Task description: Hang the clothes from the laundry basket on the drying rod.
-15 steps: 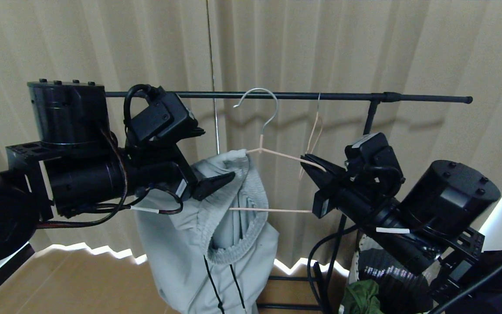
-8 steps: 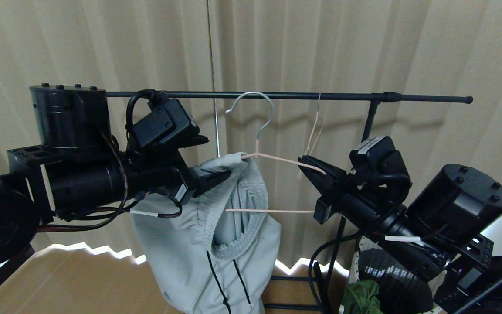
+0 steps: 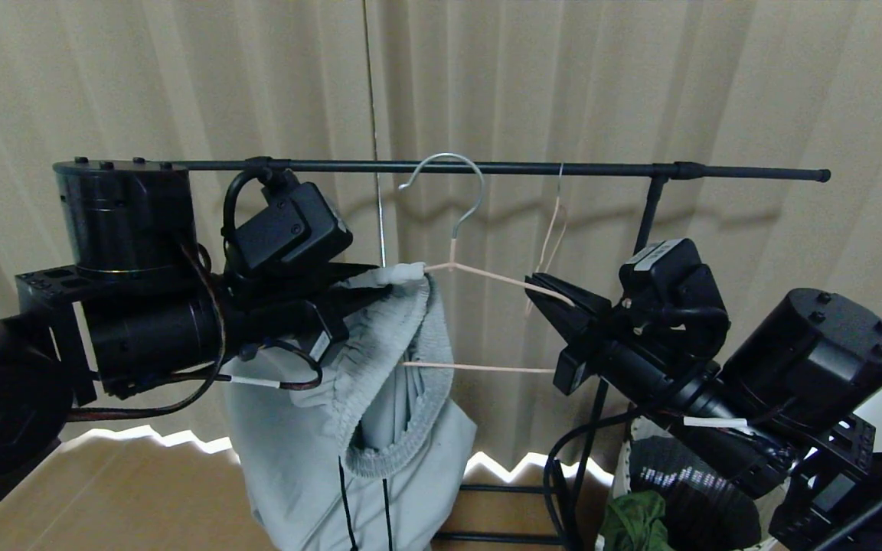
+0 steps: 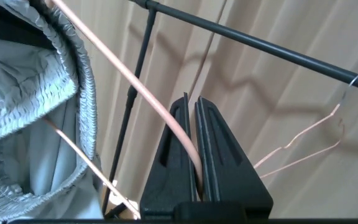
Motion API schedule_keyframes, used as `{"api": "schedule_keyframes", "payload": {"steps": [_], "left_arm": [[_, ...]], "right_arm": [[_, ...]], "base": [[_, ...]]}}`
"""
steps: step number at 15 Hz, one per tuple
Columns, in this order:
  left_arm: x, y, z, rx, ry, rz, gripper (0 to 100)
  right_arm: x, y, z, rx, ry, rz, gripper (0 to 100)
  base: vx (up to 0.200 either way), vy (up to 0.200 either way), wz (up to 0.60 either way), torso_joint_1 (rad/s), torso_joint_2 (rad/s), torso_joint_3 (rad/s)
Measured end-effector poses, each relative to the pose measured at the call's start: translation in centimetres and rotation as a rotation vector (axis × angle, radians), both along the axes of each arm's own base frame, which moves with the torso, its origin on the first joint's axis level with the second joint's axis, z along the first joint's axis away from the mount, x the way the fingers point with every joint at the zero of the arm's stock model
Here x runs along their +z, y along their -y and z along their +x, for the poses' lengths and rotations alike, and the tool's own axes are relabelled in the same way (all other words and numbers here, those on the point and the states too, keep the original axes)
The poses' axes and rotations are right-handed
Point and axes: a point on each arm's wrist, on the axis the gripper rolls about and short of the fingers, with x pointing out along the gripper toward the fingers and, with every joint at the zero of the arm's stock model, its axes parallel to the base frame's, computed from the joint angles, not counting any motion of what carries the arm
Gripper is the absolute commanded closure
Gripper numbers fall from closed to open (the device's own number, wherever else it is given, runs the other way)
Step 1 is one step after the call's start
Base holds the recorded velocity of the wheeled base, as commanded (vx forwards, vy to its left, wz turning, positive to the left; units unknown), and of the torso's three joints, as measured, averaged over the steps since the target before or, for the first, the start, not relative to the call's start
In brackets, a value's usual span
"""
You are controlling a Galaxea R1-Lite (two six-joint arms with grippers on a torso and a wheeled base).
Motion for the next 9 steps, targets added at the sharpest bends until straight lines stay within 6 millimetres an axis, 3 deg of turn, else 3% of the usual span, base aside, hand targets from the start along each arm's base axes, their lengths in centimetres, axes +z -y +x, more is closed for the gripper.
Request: {"api": "schedule_keyframes", "payload": {"steps": [1,2,9], "left_arm": [[0.0,0.0,0.0,0.001,0.025,-0.014,100],[-0.1,0.0,0.0,0.002,0.054,-0.029,100],[-1.6,-0.6,0.1,0.087,0.002,-0.039,100]], "right_arm": [[0.0,0.0,0.0,-0.001,-0.001,-0.001,100],[0.0,0.0,0.0,-0.002,-0.003,-0.002,0],[0.1,1.0,0.5,-0.041,0.001,0.002,0]], "base": [[0.0,0.0,0.0,0.0,0.0,0.0],[0.0,0.0,0.0,0.0,0.0,0.0],[0.0,0.0,0.0,0.0,0.0,0.0]]}}
